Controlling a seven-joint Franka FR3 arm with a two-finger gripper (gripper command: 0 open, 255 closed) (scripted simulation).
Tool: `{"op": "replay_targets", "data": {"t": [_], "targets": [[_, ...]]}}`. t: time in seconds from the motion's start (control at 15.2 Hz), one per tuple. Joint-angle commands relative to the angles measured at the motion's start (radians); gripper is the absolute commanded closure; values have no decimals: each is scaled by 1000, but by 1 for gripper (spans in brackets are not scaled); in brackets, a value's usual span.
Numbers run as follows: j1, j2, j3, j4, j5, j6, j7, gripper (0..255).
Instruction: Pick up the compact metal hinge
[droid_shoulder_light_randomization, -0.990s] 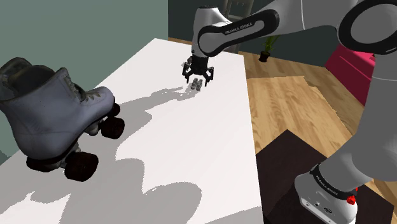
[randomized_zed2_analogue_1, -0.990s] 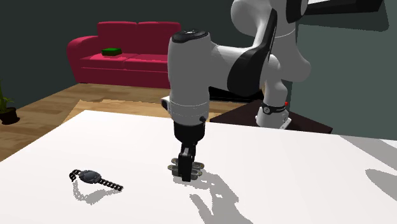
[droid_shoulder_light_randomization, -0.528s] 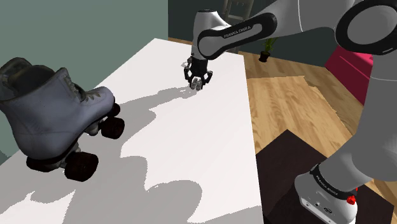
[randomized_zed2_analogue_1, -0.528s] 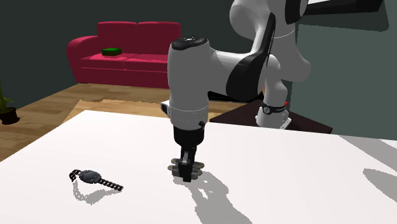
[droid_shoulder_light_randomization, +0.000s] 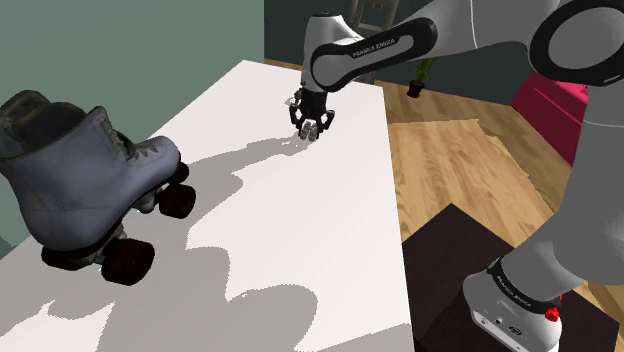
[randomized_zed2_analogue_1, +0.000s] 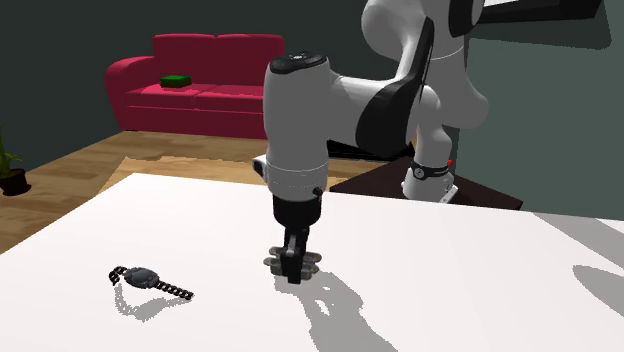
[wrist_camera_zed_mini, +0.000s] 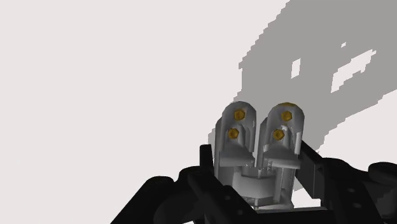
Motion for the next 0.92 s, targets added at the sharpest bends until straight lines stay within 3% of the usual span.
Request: {"op": "replay_targets", "data": {"t": [0.0,0.86], "targets": [[0,-8,2,10,3,-19,-1,255],[-3,-65,12,92,24,-156,-17,255]]}}
